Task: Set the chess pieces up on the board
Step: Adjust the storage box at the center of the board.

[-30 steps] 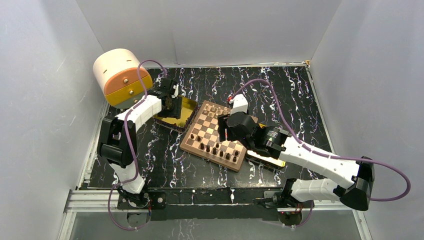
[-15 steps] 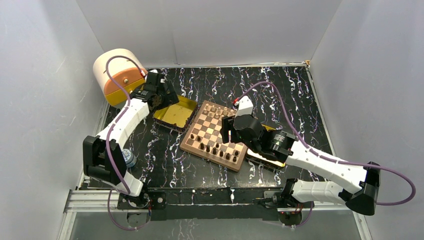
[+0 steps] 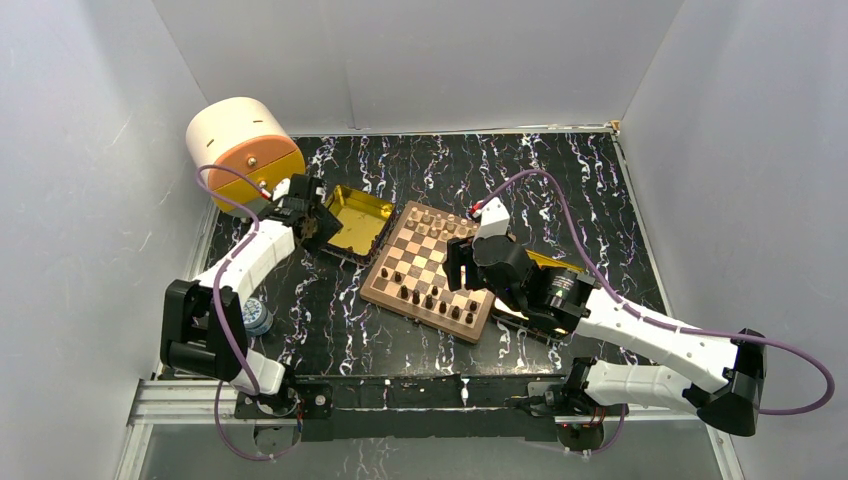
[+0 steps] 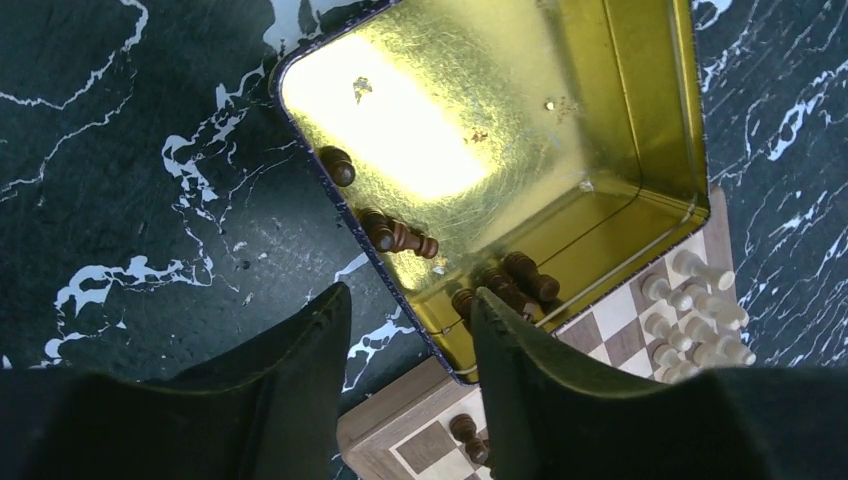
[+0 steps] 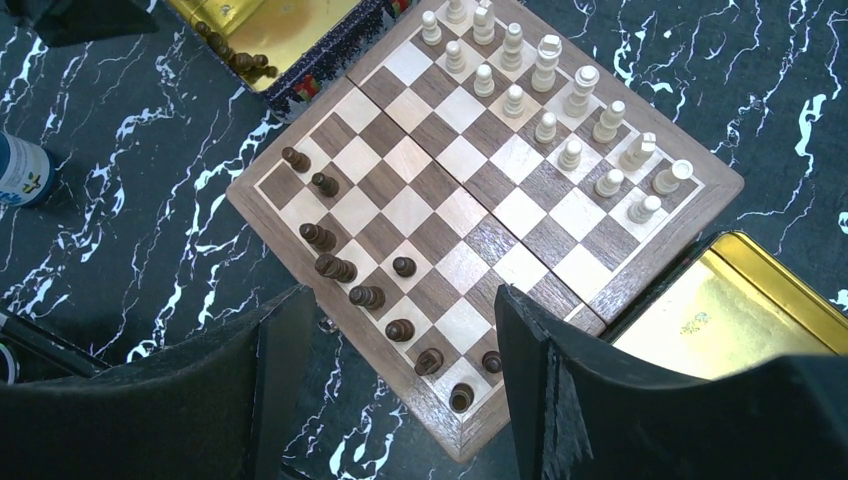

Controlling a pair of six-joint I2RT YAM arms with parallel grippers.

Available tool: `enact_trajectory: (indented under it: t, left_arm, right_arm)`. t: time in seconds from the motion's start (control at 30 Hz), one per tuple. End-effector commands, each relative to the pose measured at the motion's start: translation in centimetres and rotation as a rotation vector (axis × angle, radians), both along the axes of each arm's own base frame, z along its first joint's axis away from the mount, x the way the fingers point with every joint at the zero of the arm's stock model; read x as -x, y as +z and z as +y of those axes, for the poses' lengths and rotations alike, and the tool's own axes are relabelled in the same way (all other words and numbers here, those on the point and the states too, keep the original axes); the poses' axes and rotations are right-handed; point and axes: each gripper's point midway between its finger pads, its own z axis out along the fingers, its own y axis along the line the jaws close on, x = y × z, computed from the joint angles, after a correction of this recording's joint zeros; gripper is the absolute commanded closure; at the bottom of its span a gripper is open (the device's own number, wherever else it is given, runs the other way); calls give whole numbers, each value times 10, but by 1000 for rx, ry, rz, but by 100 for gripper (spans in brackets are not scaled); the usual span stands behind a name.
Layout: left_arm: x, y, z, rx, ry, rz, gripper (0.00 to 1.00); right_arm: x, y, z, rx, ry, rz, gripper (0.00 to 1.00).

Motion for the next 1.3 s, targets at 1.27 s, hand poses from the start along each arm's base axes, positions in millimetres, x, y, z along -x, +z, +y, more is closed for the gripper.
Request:
enact_trajectory:
  t: [1.27]
  left_arm:
    - [10,-9,18,17,265,45,67]
  right_arm:
    - [-8,16,7,-46,-3,-64,25]
